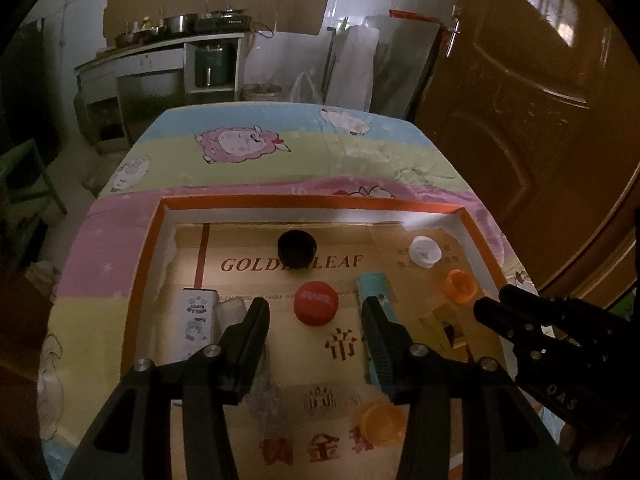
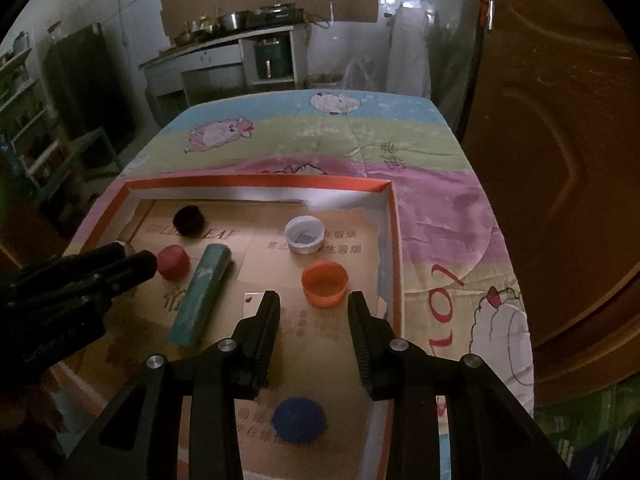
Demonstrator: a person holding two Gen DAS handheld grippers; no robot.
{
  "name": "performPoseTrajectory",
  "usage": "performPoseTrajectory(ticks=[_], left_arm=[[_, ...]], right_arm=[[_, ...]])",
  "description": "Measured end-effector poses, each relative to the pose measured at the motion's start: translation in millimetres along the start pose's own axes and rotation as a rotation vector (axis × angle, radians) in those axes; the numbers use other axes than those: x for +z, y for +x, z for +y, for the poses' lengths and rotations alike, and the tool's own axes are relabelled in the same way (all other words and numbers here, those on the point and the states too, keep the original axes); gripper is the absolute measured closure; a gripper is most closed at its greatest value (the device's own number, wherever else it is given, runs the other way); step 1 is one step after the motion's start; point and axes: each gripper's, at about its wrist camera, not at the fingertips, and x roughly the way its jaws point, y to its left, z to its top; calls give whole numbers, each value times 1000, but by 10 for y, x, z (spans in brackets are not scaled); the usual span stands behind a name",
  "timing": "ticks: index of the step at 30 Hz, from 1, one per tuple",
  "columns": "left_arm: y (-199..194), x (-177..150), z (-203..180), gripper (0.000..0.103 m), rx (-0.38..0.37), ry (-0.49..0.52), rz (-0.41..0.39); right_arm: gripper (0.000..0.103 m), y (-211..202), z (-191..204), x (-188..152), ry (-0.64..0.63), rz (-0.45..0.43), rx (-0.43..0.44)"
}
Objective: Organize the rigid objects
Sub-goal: 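Lower the caps onto the tray floor and open both tools, then lift both open tools out of the tray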
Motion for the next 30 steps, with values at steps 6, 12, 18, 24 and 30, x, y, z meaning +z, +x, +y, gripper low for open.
performPoseTrajectory(ticks=[6,12,18,24,30], left_arm=[[-178,-62,-28,55,19,12,-26],[-339,-146,-39,55,31,14,-42],[-529,-220,-52,55,43,18,-57],[-748,-305,-64,55,51,17,-88],[-962,-434,-74,55,58,13,-109]], right_arm=[[67,-154,45,-78,0,-10,-17],[67,-331,98,-182,-1,-24,-28],[67,-524,135,-262,15,-49,-37],[67,-722,193,-342,28,-74,-45],[67,-918,298,-438,14,-97,-44]])
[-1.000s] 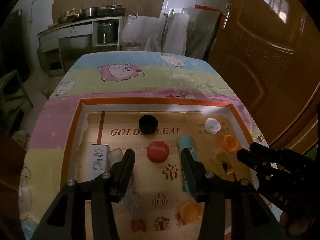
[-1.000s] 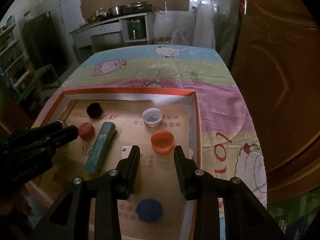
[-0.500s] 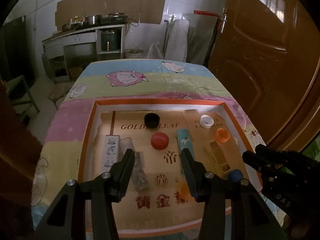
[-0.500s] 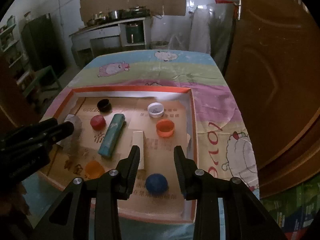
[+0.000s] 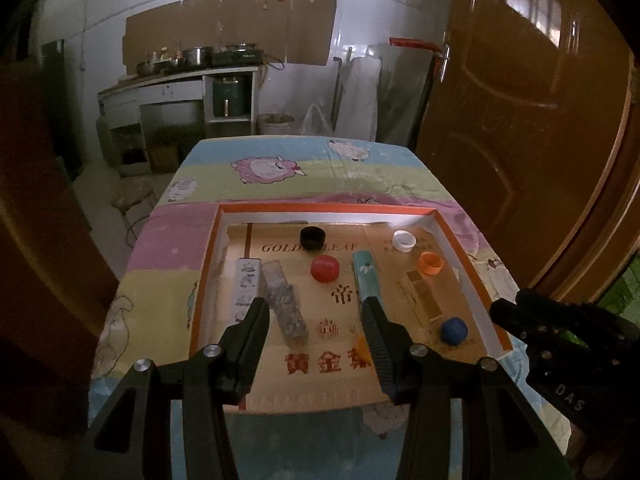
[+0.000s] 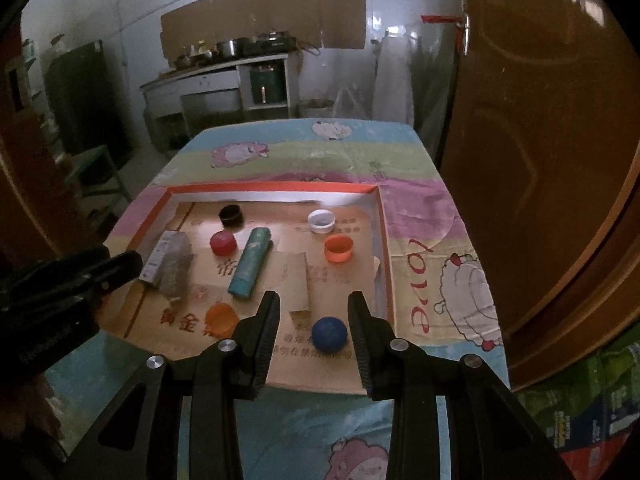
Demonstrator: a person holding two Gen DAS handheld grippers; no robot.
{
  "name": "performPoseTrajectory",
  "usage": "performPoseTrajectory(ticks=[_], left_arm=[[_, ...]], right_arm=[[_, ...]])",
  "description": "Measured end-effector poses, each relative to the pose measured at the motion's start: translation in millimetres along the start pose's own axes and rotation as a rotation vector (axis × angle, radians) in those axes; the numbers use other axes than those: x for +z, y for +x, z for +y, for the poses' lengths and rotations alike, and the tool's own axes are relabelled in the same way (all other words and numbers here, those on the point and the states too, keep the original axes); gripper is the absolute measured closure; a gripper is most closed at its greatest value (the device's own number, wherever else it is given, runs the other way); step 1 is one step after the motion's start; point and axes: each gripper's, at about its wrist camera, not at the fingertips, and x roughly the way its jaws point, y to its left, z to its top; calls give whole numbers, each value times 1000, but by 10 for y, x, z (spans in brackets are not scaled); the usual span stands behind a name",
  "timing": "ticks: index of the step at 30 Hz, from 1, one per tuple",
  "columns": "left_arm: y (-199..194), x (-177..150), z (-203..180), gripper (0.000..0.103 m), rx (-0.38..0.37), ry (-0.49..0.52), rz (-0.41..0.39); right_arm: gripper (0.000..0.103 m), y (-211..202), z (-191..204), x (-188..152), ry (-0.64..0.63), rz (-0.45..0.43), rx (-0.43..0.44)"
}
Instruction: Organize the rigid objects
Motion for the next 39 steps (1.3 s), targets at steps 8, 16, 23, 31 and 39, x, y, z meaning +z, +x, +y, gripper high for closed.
performPoseTrajectory(ticks=[8,16,23,31,39], left_arm=[[-267,-146,-33,55,7,15,-28],[-464,-247,-3,55,11,4,-53],[-632,-348,27,55,17,-4,-72],[-869,-472,38,55,36,-23,-96],[-1163,-643,-22,55,110,-23,-136]], right_arm=[[67,-230,60,-125,-1,-21,-11],[67,-430,136,-244,-3,-46,-22],[67,-567,226,-348,-18,-58,-31],[67,-787,325,-484,-26,-81,-35],[67,-1035,430,-643,-23,-120,-40]])
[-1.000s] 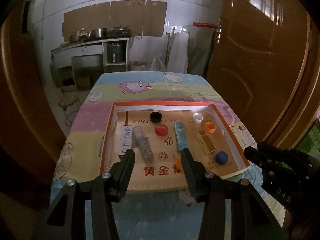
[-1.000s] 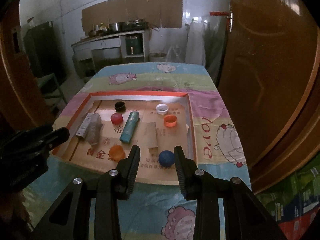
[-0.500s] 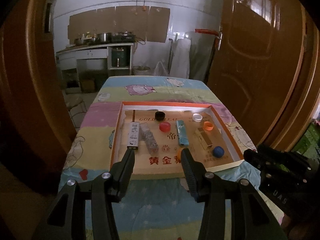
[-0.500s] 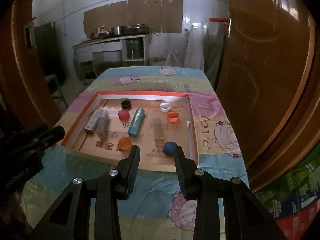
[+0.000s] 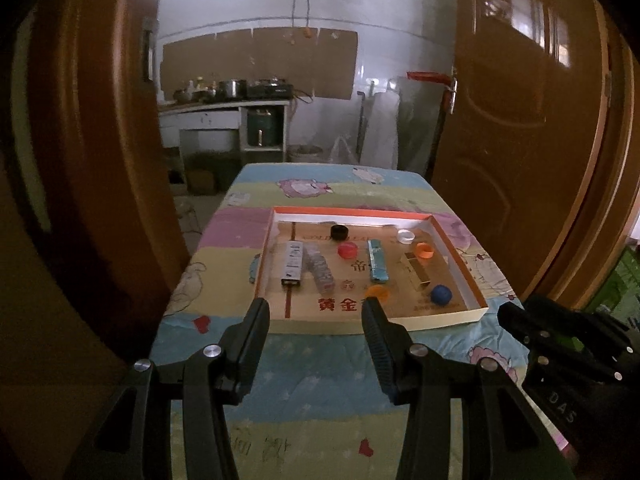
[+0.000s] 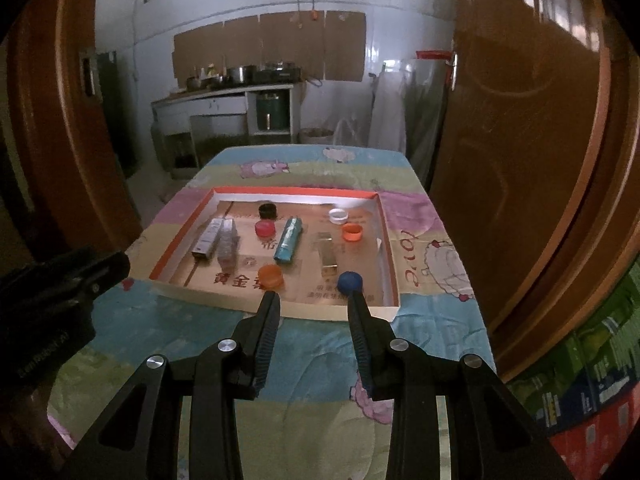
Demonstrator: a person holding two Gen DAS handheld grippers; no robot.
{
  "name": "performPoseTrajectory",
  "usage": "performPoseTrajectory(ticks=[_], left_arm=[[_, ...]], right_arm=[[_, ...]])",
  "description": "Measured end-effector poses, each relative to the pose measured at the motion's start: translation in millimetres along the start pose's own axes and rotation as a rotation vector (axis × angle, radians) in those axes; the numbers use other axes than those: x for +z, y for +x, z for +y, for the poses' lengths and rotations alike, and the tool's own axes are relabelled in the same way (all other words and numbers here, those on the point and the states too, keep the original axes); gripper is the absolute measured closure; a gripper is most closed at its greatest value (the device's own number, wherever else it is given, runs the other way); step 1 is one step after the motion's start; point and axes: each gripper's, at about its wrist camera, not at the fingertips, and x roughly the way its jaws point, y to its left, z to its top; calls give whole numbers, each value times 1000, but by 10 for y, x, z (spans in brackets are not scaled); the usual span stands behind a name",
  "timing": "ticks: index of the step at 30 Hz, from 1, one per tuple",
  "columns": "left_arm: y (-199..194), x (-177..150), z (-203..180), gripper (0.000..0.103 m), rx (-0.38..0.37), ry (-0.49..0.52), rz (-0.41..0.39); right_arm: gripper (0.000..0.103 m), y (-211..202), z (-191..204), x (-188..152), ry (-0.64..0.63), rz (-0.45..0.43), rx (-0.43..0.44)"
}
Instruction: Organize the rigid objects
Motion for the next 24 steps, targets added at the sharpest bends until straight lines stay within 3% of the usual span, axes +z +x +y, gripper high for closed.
performPoseTrajectory(ticks=[6,24], left_arm=[[-242,-132,-38,55,64,15,-41],[-705,-465,-147,55,38,21,-86]], right_arm=[[67,-200,43,-139,3,-22,-3],[67,-708,138,-442,-16,-89,3]])
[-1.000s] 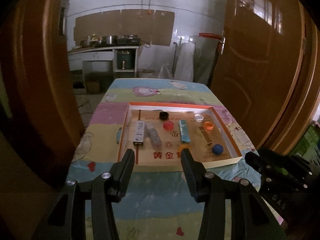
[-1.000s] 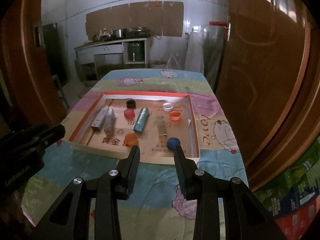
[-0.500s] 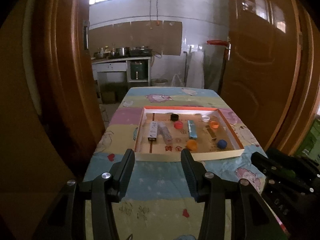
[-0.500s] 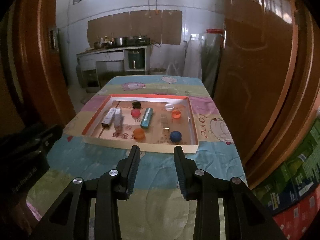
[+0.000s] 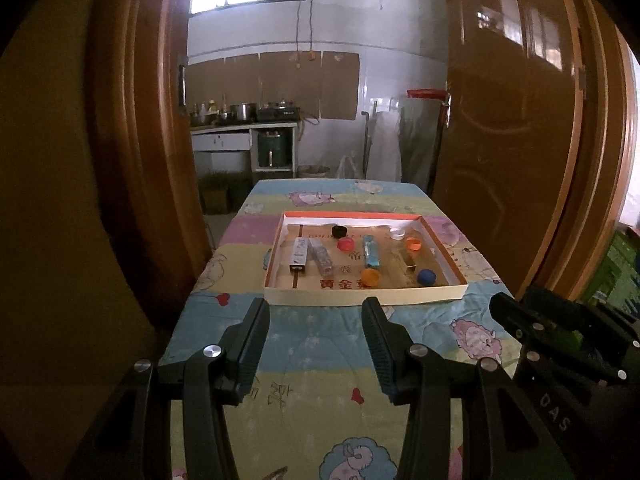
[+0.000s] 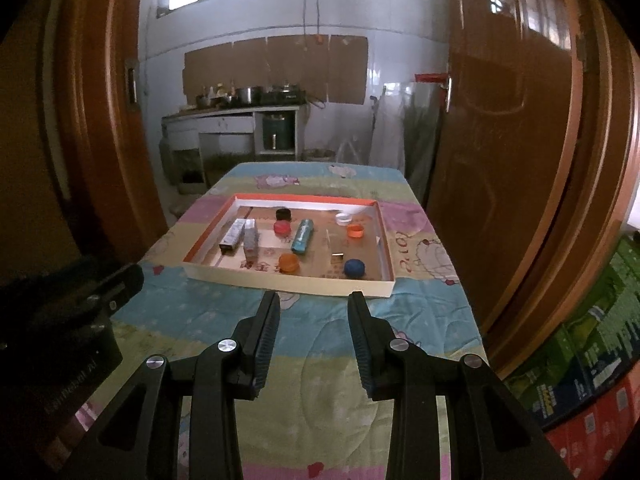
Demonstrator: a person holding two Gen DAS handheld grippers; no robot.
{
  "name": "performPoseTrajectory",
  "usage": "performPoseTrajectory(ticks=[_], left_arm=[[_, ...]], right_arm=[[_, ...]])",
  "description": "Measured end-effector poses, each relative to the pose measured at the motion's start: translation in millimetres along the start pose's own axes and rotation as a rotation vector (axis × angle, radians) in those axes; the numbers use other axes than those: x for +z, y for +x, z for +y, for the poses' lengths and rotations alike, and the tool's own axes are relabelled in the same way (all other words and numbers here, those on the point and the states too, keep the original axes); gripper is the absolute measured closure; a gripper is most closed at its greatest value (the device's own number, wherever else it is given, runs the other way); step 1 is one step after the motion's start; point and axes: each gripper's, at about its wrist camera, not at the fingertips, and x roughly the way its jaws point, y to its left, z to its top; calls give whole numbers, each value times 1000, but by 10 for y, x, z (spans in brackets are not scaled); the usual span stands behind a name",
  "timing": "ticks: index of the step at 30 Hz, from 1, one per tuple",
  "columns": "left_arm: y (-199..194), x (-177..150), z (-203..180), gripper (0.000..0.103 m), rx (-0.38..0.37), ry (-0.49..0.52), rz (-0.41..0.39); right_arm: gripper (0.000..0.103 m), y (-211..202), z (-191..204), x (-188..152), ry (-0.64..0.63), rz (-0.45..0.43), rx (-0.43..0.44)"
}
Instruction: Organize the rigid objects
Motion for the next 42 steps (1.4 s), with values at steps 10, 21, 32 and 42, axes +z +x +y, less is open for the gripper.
performPoseTrajectory(ticks=[10,21,32,42], left_arm=[[-265,-93,-58,55,-8,13,-48],[-400,-164,-76,55,9,25,-82],[-452,-194,-80,55,16,23,-89],[-462,-213,-74,55,17,23,-95]], right_arm=[[67,-241,29,-79,0,-40,6],[67,-399,24,-192,4,-68,13],[67,-481,48,-247,0,-82,16],[67,-532,74,-248,-1,-90,20]])
